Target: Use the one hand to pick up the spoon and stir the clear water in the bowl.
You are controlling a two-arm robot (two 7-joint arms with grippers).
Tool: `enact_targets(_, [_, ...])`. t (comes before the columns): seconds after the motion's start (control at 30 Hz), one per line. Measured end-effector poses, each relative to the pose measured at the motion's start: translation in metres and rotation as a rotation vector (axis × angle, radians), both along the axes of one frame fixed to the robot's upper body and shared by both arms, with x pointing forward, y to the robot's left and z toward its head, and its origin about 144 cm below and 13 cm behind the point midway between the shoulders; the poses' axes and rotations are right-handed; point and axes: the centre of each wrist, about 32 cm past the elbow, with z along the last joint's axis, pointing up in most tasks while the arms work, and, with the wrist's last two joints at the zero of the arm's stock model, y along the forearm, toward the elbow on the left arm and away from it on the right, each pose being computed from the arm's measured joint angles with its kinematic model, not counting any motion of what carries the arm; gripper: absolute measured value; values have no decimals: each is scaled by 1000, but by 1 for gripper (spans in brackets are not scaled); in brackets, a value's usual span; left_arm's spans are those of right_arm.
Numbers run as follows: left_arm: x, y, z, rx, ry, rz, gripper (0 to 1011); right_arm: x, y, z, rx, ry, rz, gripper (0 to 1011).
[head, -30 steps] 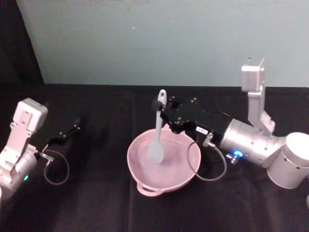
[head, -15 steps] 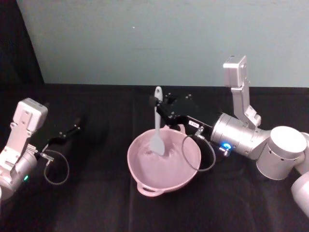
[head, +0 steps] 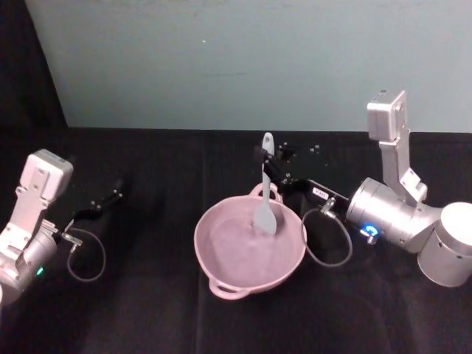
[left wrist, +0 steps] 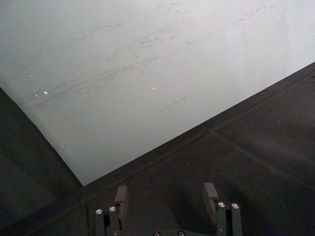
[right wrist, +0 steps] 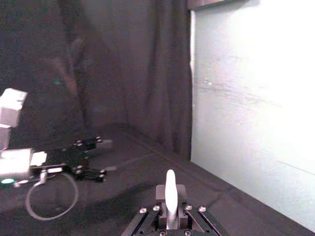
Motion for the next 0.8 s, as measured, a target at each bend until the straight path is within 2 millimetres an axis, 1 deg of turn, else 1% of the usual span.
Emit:
enact_targets(0.13, [0, 0, 0, 0, 0, 0, 1005, -10, 4, 1, -9, 0, 40, 121])
enact_targets(0.37, [0, 0, 0, 0, 0, 0, 1005, -16, 16, -1, 29, 16, 109, 121])
enact_targets(0.47, [0, 0, 0, 0, 0, 0, 1005, -14, 26, -7, 90, 44, 132, 121])
enact_targets(0.5, [0, 0, 0, 0, 0, 0, 1005, -14, 26, -7, 90, 44, 132, 121])
enact_targets(0.57, [0, 0, 0, 0, 0, 0, 1005, -9, 30, -13, 137, 70, 129, 121])
enact_targets(0.67, [0, 0, 0, 0, 0, 0, 1005, -4, 33, -19, 179, 91, 113, 121])
enact_targets(0.8, [0, 0, 0, 0, 0, 0, 1005, 3, 31, -24, 205, 102, 80, 121])
